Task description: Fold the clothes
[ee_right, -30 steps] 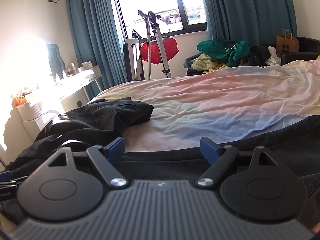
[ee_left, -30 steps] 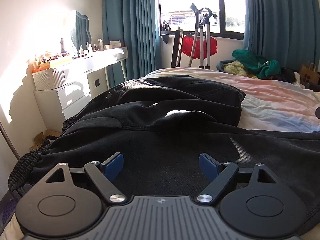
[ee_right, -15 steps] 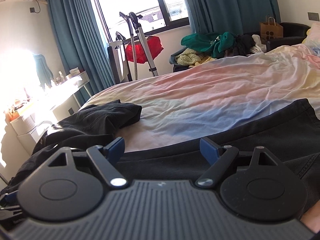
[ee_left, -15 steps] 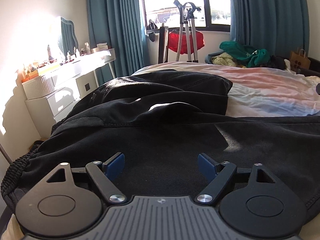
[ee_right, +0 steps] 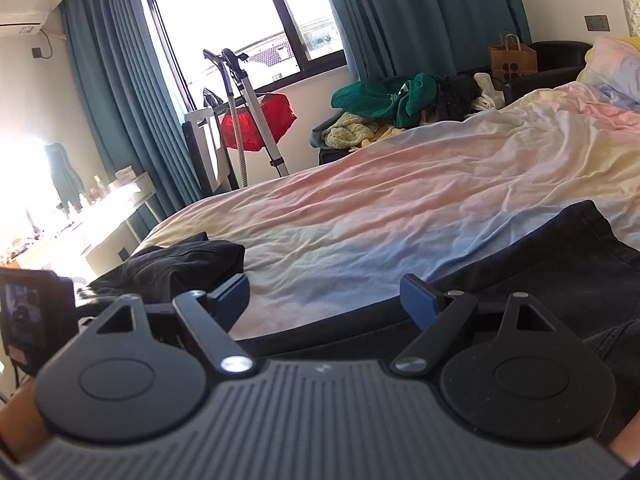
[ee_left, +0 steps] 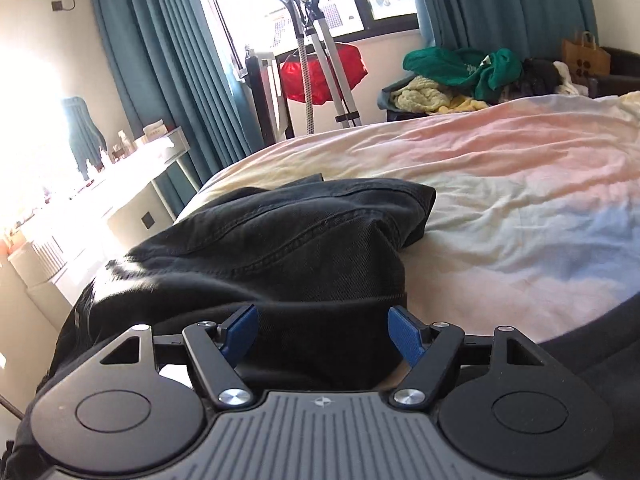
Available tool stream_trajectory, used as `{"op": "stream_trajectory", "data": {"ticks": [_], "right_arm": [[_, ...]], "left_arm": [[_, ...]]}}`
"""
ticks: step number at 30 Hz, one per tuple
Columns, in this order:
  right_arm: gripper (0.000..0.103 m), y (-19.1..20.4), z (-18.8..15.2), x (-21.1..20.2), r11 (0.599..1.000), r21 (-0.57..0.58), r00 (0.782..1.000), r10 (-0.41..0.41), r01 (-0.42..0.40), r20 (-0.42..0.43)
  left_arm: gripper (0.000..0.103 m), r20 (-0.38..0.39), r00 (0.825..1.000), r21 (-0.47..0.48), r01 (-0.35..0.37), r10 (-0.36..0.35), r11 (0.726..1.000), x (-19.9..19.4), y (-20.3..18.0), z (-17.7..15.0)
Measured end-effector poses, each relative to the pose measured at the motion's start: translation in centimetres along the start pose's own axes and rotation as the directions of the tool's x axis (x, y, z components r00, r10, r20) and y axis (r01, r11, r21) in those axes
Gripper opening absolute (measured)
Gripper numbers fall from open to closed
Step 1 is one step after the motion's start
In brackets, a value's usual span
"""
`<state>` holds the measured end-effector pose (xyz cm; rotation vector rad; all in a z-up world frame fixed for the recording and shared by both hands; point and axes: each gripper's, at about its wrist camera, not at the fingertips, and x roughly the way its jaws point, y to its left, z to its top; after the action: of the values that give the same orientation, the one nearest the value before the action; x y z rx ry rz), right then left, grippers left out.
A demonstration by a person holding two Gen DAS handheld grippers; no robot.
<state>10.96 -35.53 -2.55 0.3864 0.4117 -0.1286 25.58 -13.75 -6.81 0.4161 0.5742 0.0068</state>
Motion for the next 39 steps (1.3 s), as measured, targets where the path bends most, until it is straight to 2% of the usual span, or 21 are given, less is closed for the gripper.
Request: {"op": "stream_trajectory", "data": {"ticks": [3,7,9,11,12,13,14,16,17,18,20,22,23,26,27,29,31,33,36,38,39], "right_arm": [[0.084,-1.0,-0.1,1.7,1.0,0.019,1.0,-0.016,0.016,-0.021],[0.084,-1.8,-0.5,4.1,0.999,0.027,0.998,-0.039,0.04,-0.043],[0.084,-1.7,-0.9,4.9,0.999,-0.009,0.998,-0.051,0.051,-0.039],[0.084,-1.6,-1.2,5.5,0.999,-0.02,0.998,-0.05,0.049,-0.046],[0.084,-1.6,-1.2,5.7,0.999,-0.019,0.998,-0.05,0.049,-0.049],[0.084,-1.7,-1.3,5.9,0.999,-0.019,0.997,-0.05,0.049,-0.053],[0.084,-1.7,-1.3,6.1,0.999,-0.018,0.997,-0.049,0.048,-0.057],[0.084,-1.8,-1.4,6.5,0.999,-0.017,0.997,-0.049,0.048,-0.064],[0.084,-1.7,-1.4,6.4,0.998,-0.025,0.997,-0.053,0.052,-0.057],[0.084,-1.5,-1.4,6.3,0.998,-0.036,0.997,-0.057,0.055,-0.046],[0.084,-1.1,-1.4,6.0,0.997,-0.055,0.998,-0.06,0.058,-0.028],[0.084,-0.7,-1.4,5.8,0.996,-0.068,0.998,-0.056,0.054,-0.024],[0.084,-0.4,-1.4,5.6,0.996,-0.077,0.998,-0.054,0.052,-0.023],[0.084,0.3,-1.4,5.2,0.994,-0.101,0.999,-0.048,0.046,-0.021],[0.084,0.5,-1.3,5.1,0.993,-0.107,0.999,-0.048,0.046,-0.018],[0.084,0.9,-1.4,4.9,0.993,-0.114,0.999,-0.043,0.042,-0.011],[0.084,1.2,-1.4,4.8,0.992,-0.122,0.999,-0.035,0.033,-0.008],[0.084,1.4,-1.6,4.8,0.992,-0.123,1.0,-0.021,0.019,-0.009],[0.084,1.7,-1.8,5.1,0.993,-0.114,1.0,0.011,-0.013,-0.016],[0.084,1.8,-1.9,5.4,0.994,-0.102,0.999,0.041,-0.043,-0.021],[0.084,1.9,-2.0,5.5,0.994,-0.097,0.998,0.054,-0.056,-0.024]], "left_arm": [[0.08,-0.019,0.997,0.109,-0.074,0.076,0.991,5.0,-3.3,3.1],[0.082,-0.085,0.975,0.264,-0.178,0.207,0.948,11.7,-6.3,4.7],[0.071,-0.102,0.968,0.271,-0.194,0.228,0.943,13.8,-6.5,5.1],[0.037,-0.125,0.971,0.202,-0.174,0.202,0.964,13.9,-5.5,5.6],[0.029,-0.136,0.973,0.165,-0.164,0.187,0.973,13.9,-4.9,5.8],[0.016,-0.118,0.981,0.107,-0.144,0.156,0.984,12.9,-3.6,6.1],[0.01,-0.093,0.988,0.046,-0.121,0.125,0.992,11.7,-2.2,6.4],[0.009,-0.037,0.997,-0.073,-0.067,0.065,0.995,9.3,0.6,7.0],[0.008,0.023,0.999,-0.096,-0.041,0.043,0.995,7.6,2.1,7.2],[0.008,0.076,0.997,-0.108,-0.016,0.025,0.994,6.1,3.4,7.4],[0.008,0.17,0.984,-0.166,0.077,-0.048,0.983,2.4,7.0,8.1],[0.008,0.255,0.959,-0.247,0.19,-0.126,0.95,-0.8,11.4,8.8],[0.008,0.303,0.941,-0.293,0.245,-0.153,0.924,-2.2,13.9,8.8],[0.009,0.359,0.925,-0.438,0.286,-0.126,0.852,-3.6,20.5,7.9],[0.009,0.339,0.936,-0.481,0.257,-0.092,0.838,-3.4,22.2,7.4],[0.011,0.229,0.973,-0.568,0.149,-0.019,0.809,-1.4,25.0,5.8],[0.013,0.112,0.994,-0.612,0.061,0.01,0.788,1.1,26.6,3.9],[0.015,-0.017,0.999,-0.645,-0.032,0.027,0.763,4.0,28.0,1.6],[0.021,-0.116,0.993,-0.692,-0.099,0.025,0.715,6.2,28.9,-1.7],[0.045,-0.14,0.989,-0.681,-0.125,0.04,0.722,5.9,28.9,-2.7],[0.051,-0.125,0.991,-0.668,-0.121,0.05,0.734,5.1,28.8,-2.9]]}}
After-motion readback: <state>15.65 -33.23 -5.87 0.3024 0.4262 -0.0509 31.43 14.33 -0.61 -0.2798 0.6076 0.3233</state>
